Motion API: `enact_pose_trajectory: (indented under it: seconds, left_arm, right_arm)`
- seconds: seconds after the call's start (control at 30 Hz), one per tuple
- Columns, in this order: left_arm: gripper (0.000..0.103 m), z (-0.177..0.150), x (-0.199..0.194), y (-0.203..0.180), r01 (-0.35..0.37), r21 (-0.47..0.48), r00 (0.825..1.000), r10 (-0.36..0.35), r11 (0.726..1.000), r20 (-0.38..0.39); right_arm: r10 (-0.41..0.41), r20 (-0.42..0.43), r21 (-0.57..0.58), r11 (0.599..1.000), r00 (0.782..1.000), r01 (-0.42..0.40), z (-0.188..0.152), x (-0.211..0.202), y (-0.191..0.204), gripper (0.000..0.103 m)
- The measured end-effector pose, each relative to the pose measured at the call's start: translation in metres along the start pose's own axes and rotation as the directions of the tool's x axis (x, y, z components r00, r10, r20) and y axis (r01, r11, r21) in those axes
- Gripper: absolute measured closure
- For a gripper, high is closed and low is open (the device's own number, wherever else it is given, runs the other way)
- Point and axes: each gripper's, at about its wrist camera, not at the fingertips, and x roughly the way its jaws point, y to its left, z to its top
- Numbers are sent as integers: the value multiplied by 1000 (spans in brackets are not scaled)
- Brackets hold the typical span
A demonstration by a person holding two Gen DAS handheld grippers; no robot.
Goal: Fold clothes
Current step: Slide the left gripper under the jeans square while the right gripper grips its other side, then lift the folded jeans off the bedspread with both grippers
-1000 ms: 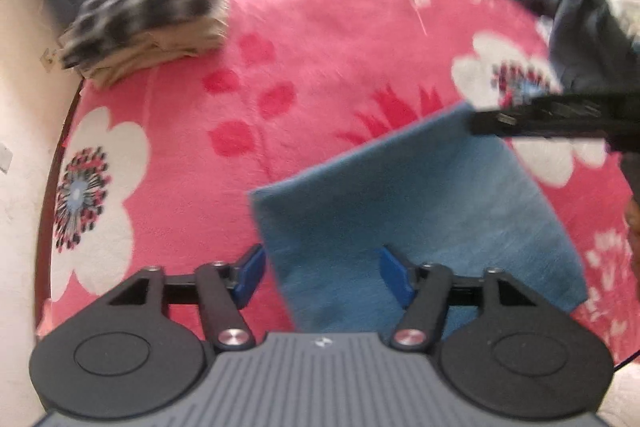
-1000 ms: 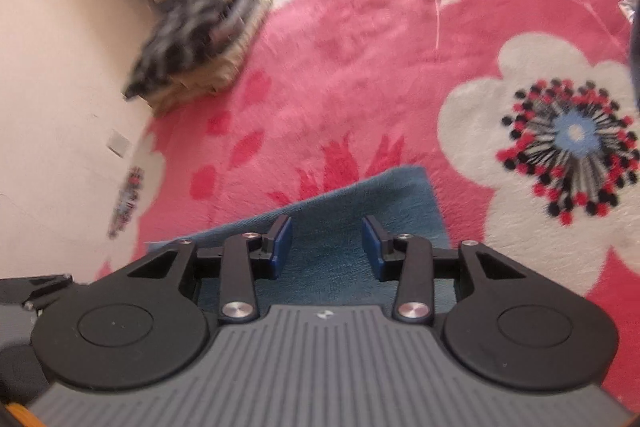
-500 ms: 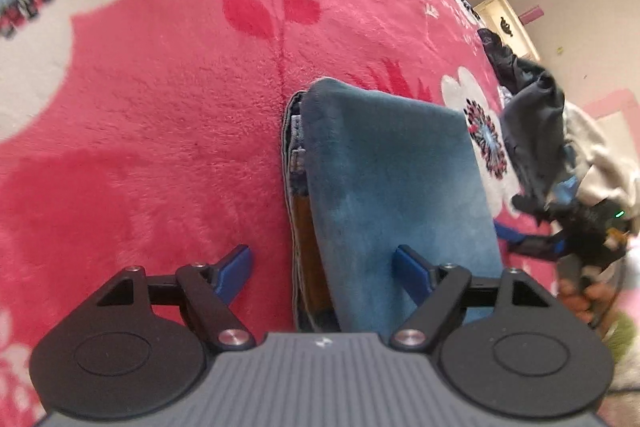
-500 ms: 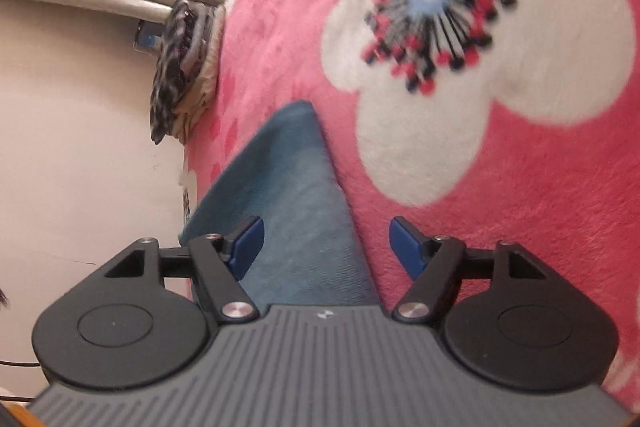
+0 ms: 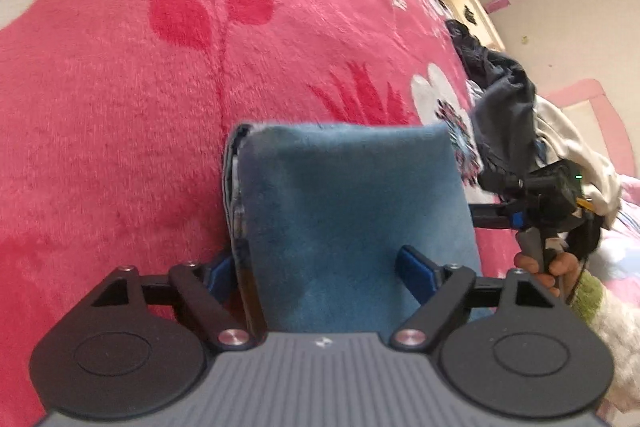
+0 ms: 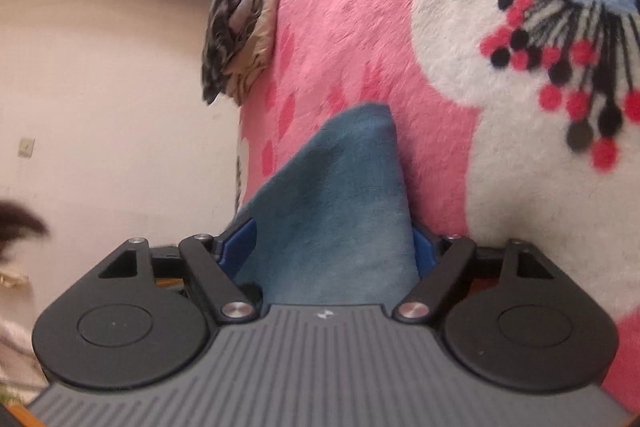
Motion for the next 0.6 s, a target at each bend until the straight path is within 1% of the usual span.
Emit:
enact_pose_trajectory:
  seconds: [0.07,0.13,0.23,0.33,0.37,0.4,0.43,0.47,0.53,0.6]
  left_arm:
    - [33,-7,-3,3,23,-10,999,-24,1000,-45]
    - [33,-12,-3,6,31,-17,998,-32,999,-54]
    - [32,-5,9,9,39,-49,999,-41,998,-33]
    - [33,0,17,7,38,-85,999,-39,996,-9]
    - [37,0,17,6,34,-97,999,-35,995,-2]
    - [40,-1,14,5,27,-107,1000,-27,994,4]
    - [44,-2,11,4,20,-116,1000,-20,993,6]
    - [47,-2,9,2,14,-125,1000,-13,992,8]
    - [50,-1,5,-3,-2,-135,1000,3,991,12]
    - [52,0,3,-11,-20,-122,1000,23,992,18]
  right_arm:
    - [13,-48,21,1000,999,-12,-11,-6,-2,26]
    - [24,-67,26,999,997,-22,-20,-10,-3,26]
    - [50,-58,39,998,997,-47,-20,-5,-6,25]
    - [83,-43,48,996,996,-81,-13,13,-5,25]
    - [82,-34,49,996,996,-80,-13,15,-2,25]
    - [75,-26,52,996,997,-73,-14,16,0,27]
    - [60,-17,57,997,998,-59,-16,14,2,35]
    - [45,-8,63,997,999,-44,-18,12,5,44]
    - [23,18,80,997,1000,-24,-23,7,10,52]
    - [7,43,77,997,999,-10,-28,4,18,53]
